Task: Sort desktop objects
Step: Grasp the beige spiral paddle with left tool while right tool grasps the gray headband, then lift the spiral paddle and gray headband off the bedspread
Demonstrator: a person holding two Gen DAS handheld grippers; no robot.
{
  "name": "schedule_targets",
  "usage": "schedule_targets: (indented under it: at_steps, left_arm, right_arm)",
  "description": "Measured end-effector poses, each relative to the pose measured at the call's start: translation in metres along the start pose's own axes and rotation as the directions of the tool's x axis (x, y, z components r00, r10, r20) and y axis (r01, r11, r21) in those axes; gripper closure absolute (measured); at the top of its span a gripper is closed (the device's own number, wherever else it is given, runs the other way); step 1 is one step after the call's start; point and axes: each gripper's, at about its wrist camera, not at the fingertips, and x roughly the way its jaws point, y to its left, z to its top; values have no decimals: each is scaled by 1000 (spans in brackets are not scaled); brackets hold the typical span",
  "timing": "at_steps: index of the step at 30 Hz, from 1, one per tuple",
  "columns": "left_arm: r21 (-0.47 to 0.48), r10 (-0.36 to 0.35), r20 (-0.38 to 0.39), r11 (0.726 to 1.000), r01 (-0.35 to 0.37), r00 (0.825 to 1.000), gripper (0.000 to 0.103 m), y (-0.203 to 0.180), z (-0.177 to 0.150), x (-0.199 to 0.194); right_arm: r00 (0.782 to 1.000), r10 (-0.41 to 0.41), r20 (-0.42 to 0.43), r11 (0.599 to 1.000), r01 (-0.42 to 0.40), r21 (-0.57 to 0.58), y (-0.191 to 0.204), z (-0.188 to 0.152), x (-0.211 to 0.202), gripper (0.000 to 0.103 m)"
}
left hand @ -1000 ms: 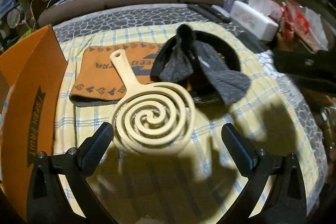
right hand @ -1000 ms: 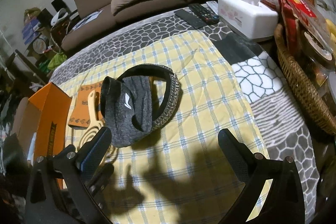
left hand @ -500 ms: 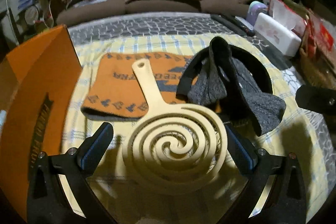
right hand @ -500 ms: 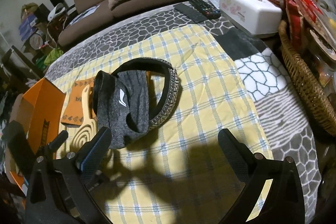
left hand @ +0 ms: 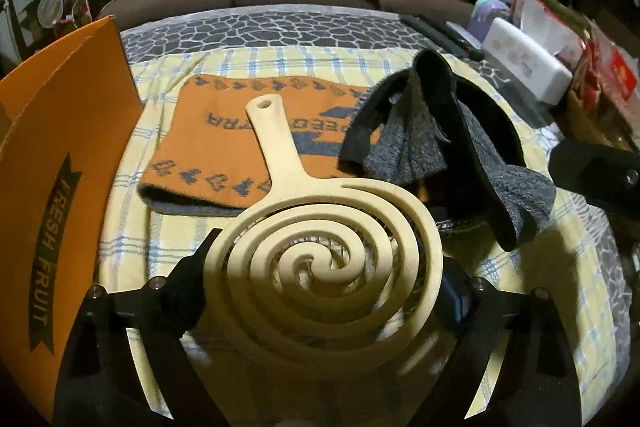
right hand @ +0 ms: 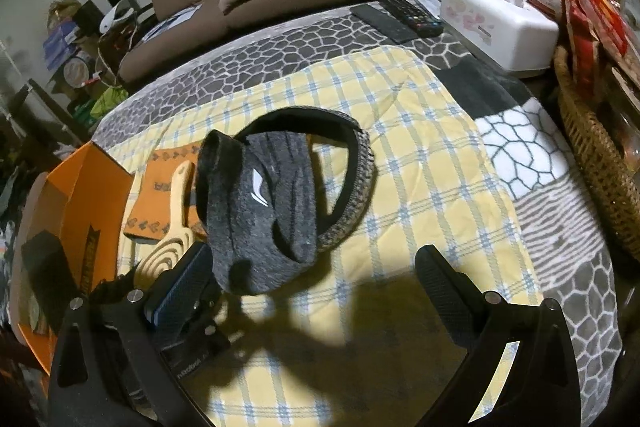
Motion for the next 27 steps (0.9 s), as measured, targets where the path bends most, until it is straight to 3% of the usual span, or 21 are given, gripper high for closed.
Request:
schedule_targets:
  at_steps: [8,10,12,17,21,27]
  left_arm:
    - [-10,-32,56,999,33,998,14,16,-1,-35]
    - [-11,-41,67,999,42,997,14,17,0,-44]
    - [-4,-48,73,999,48,996,14,16,1,-50]
    - [1,-72,88,997,73,993,14,15,5,-61]
    - [-9,-81,101,997,82,992,15,19,11,-69]
    - [-35,-115,146,992,121,983,15,35,28,-102]
  right_arm:
    - [1000,21,8,999,-21,-43,25,2,13,1]
    - [1000,6,-2,998,-7,-55,31,0,19,7]
    - [1000,-1,-15,998,0,-70,35,-3,27,24]
    - [1000,-18,-25,996,16,-87,34,-9,35,86]
    - [1000,-4,23,999,5,-54,26,-6,23,88]
    - [984,141,108,989,-144,17,19,7,-11,89]
